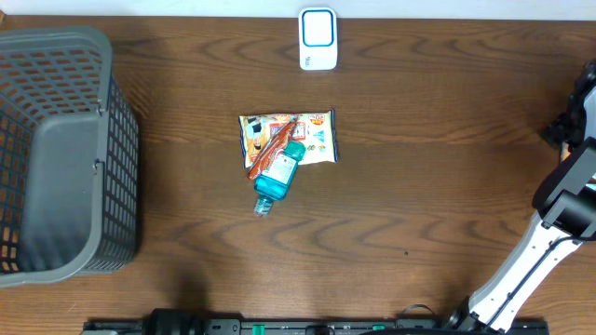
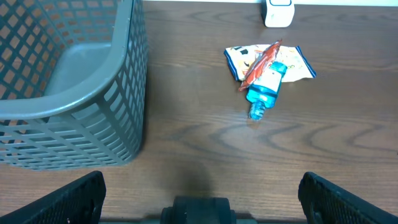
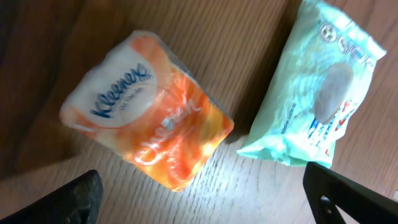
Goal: Scan the item barcode
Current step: 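Carry the tissue pack to the right table edge and release it, then move the right gripper over the pile onto the Listerine bottle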
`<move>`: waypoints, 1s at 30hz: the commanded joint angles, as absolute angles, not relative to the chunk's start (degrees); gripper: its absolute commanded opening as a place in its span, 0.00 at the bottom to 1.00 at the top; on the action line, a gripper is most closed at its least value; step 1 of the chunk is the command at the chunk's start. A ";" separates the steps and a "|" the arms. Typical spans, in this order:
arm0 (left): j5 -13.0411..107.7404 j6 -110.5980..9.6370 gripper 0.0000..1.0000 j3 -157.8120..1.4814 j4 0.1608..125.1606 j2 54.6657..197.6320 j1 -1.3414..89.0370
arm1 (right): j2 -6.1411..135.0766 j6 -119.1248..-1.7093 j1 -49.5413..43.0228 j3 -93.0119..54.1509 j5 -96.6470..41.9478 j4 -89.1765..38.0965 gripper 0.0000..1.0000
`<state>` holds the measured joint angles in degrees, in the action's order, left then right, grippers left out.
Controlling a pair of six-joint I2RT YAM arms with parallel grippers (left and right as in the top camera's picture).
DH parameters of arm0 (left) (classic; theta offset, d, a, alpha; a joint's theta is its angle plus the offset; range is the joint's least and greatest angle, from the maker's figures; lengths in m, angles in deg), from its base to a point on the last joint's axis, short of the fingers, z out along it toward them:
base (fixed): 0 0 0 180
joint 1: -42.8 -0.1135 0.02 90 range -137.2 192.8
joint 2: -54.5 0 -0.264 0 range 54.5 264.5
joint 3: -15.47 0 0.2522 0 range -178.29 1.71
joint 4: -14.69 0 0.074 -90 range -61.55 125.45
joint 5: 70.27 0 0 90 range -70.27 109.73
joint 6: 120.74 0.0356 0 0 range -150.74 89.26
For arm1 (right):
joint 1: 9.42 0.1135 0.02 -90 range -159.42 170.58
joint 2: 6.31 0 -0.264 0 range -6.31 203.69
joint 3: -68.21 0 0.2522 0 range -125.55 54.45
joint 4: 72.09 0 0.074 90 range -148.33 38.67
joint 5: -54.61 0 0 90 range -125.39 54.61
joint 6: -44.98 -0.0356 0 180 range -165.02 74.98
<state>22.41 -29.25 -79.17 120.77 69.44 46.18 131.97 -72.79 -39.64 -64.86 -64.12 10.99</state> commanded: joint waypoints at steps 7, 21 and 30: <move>22.70 -29.31 0.99 -79.04 125.07 69.68 45.87 | 119.49 -70.69 -38.46 -65.89 -54.99 9.73 0.99; 22.70 -29.31 0.99 -79.04 125.07 69.68 45.87 | 112.00 -70.71 -26.39 -64.47 -15.82 15.17 0.99; 22.70 -29.31 0.99 -79.04 125.07 69.68 45.87 | 112.02 -70.69 -5.87 -57.21 -10.79 17.24 0.99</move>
<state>22.41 -29.27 -79.17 120.77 69.44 46.18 111.73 -71.30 -12.95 -60.07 -14.07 17.14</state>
